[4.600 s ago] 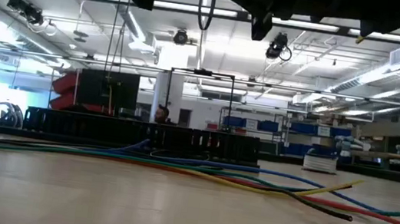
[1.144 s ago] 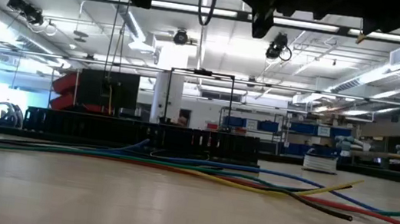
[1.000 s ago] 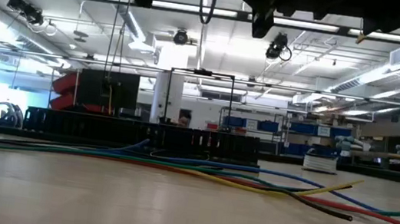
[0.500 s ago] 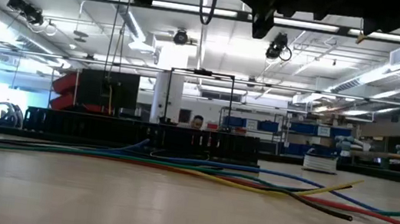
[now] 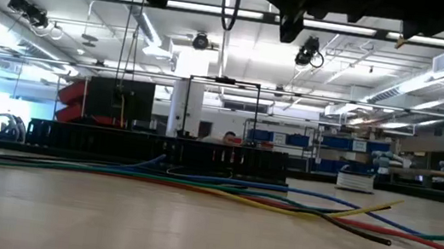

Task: Ziptie cables
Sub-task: Wrap the right black zip tie on the cables

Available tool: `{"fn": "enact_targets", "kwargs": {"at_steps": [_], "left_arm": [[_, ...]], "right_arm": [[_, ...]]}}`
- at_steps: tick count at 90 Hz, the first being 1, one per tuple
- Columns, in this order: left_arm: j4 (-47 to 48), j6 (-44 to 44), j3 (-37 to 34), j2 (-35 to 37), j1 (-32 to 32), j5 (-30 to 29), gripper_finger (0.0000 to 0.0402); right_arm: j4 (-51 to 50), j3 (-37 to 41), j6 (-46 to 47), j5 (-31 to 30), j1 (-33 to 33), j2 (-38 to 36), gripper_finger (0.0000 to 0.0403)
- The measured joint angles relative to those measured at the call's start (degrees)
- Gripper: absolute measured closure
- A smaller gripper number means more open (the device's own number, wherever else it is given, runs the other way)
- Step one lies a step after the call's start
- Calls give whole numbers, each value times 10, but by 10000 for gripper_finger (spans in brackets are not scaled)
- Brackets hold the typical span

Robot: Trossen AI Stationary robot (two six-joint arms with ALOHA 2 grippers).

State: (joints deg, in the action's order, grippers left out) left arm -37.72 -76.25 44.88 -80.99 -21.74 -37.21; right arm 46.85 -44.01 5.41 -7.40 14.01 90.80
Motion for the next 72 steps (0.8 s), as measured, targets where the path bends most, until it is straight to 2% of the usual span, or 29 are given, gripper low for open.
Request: {"fn": "enact_targets", "kwargs": {"at_steps": [72], "left_arm": [[35,-15,0,0,4,2,402]], "right_arm": [[17,0,25,10,-2,0,402]]}}
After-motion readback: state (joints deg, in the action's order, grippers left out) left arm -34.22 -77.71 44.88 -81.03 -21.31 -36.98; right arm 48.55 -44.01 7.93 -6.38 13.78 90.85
